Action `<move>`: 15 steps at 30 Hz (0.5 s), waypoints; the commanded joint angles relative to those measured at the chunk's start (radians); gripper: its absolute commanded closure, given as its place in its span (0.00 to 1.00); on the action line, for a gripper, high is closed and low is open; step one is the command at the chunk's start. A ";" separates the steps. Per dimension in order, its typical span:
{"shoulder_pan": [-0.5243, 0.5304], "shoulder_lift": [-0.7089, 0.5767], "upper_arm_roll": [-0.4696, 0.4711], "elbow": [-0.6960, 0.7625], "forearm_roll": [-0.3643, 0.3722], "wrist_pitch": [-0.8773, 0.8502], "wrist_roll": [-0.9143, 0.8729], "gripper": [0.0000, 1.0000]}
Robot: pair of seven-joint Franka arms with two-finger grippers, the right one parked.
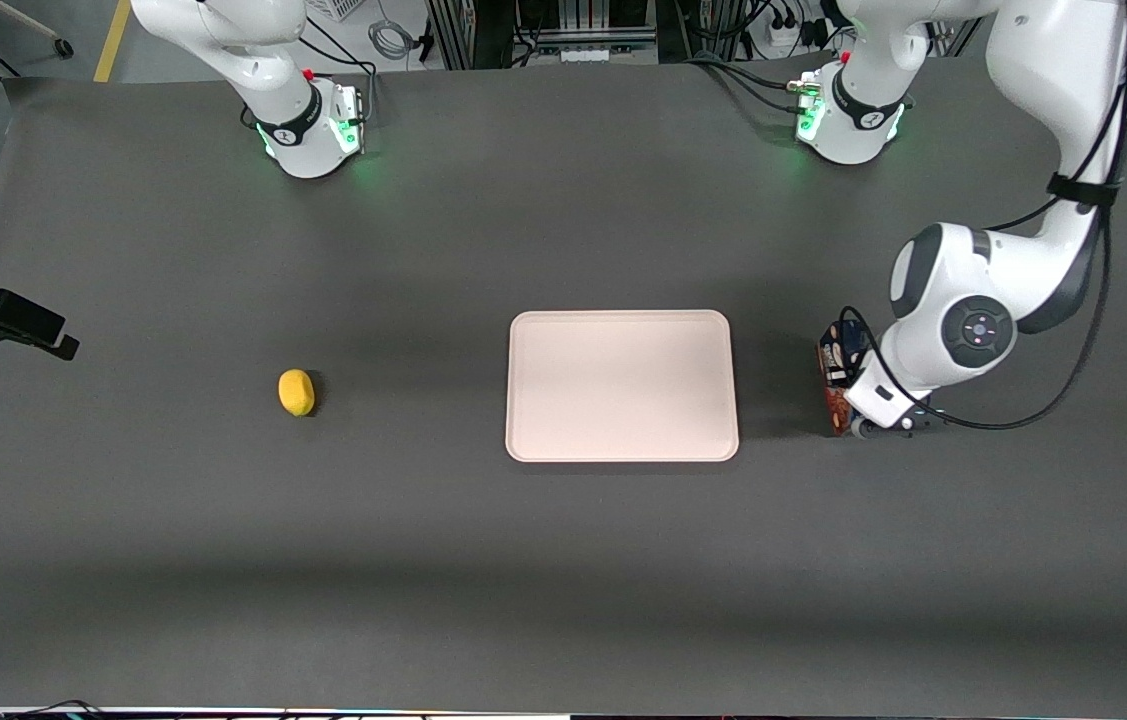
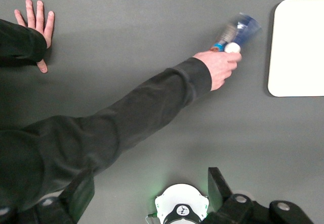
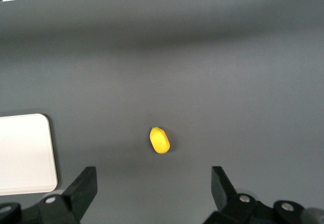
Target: Place cookie box on tray
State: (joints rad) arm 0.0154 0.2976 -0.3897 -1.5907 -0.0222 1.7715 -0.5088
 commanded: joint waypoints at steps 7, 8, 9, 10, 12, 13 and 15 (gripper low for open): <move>-0.035 0.199 -0.123 0.021 0.080 0.127 -0.042 1.00; -0.037 0.222 -0.129 0.020 0.103 0.138 -0.043 1.00; -0.038 0.244 -0.133 0.017 0.123 0.152 -0.045 1.00; -0.045 0.262 -0.135 0.012 0.143 0.161 -0.046 1.00; -0.051 0.293 -0.136 0.009 0.177 0.181 -0.046 1.00; -0.051 0.305 -0.135 0.005 0.188 0.190 -0.046 1.00; -0.051 0.314 -0.135 -0.006 0.203 0.206 -0.046 1.00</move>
State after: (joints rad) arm -0.0309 0.5598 -0.5160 -1.6018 0.1231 1.9462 -0.5396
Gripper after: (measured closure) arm 0.802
